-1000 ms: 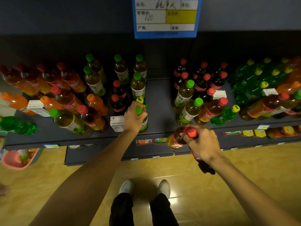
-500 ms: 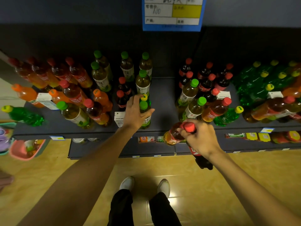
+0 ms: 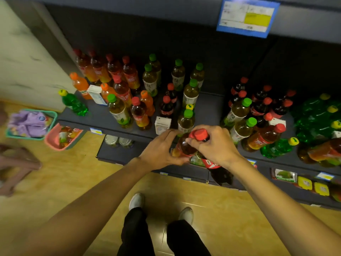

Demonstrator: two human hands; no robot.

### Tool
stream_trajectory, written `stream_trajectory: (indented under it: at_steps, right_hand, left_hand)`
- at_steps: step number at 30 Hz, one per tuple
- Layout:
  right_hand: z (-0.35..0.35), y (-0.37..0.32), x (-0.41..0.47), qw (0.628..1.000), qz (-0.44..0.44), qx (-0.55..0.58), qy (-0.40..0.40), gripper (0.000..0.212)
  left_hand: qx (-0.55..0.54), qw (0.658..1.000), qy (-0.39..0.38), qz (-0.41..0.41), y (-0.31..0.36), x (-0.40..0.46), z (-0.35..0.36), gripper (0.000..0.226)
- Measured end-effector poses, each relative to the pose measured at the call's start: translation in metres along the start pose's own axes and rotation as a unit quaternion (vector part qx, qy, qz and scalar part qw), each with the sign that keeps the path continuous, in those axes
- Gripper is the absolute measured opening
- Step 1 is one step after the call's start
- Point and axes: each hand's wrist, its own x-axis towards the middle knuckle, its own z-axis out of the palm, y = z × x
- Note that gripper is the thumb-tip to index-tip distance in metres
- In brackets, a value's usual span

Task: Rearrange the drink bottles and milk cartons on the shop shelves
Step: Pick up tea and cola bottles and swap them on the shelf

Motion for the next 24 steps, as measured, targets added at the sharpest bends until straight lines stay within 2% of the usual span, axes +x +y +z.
stream_trajectory:
  at_steps: [2, 4, 9, 13, 19, 24]
  right_hand:
    - [0.007, -0.020, 0.004, 1.000, -0.016, 0.010, -0.009, 0.020]
    - [0.017, -0.041, 0.008, 0.999, -0.033, 0.016, -0.027, 0.019]
    - [0.060, -0.085, 0.018, 0.997, -0.062, 0.021, -0.047, 0.023]
    - [0.098, -0.117, 0.032, 0.997, -0.022, 0.063, -0.045, 0.045]
    - [0.149, -0.151, 0.056, 0.991, 0.056, 0.102, 0.070, 0.025]
    - [0.183, -0.172, 0.069, 0.966, 0.110, 0.149, 0.179, 0.014]
  left_hand:
    - [-0.008, 0.994, -0.051, -0.094, 0.005, -0.010, -0.009, 0.100]
    - [0.011, 0.989, -0.030, -0.146, 0.002, -0.019, -0.020, 0.100]
    - [0.018, 0.984, 0.049, -0.170, -0.036, -0.046, -0.049, 0.083]
    - [-0.028, 0.979, 0.059, -0.192, -0.090, -0.075, -0.074, 0.085]
    - [-0.094, 0.959, 0.066, -0.257, -0.188, -0.108, -0.133, 0.092]
    - [-0.078, 0.953, 0.137, -0.259, -0.246, -0.095, -0.185, 0.079]
